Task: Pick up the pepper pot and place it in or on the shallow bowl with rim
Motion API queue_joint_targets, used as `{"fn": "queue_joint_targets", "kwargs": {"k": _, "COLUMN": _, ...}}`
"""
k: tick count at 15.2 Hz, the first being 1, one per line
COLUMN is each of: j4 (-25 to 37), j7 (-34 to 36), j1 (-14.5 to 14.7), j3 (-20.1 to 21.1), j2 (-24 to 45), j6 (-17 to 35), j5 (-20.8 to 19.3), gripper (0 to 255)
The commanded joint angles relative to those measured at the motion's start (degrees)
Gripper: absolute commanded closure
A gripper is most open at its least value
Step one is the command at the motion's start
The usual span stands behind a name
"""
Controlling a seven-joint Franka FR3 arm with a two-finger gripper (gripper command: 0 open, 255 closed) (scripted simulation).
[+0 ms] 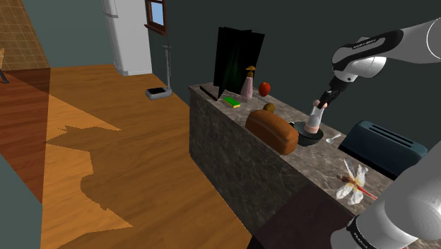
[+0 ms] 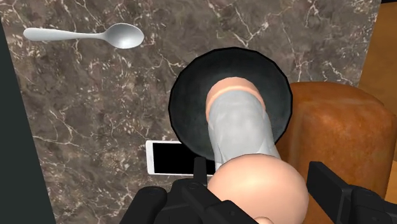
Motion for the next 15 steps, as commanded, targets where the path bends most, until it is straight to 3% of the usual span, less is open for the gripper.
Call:
{"fn": "queue_joint_targets", "kwargs": {"k": 1, "j4": -0.1, "j7": 0.0, "j1": 0.0, "j3": 0.0, "j2": 0.0, "j6": 0.1, "j5": 0.0, "gripper": 255}}
{"fn": "queue_joint_targets", "kwargs": {"k": 4, "j4": -0.1, "j7": 0.0, "j1": 0.0, "j3": 0.0, "j2": 0.0, "j6": 0.1, "j5": 0.0, "gripper": 255}}
{"fn": "queue_joint_targets", "kwargs": {"k": 5, "j4": -0.1, "j7": 0.0, "j1": 0.0, "j3": 0.0, "j2": 0.0, "j6": 0.1, "j5": 0.0, "gripper": 0}}
{"fn": "queue_joint_targets", "kwargs": {"k": 10, "j4": -0.1, "j7": 0.0, "j1": 0.0, "j3": 0.0, "j2": 0.0, "j6": 0.1, "j5": 0.0, "gripper": 0}}
{"fn": "queue_joint_targets", "kwargs": {"k": 15, "j4": 3.8, "j7": 2.3, "j1": -0.1, "j3": 0.4, "j2": -3.9, "j6": -6.6, "j5": -3.3, "gripper": 0}}
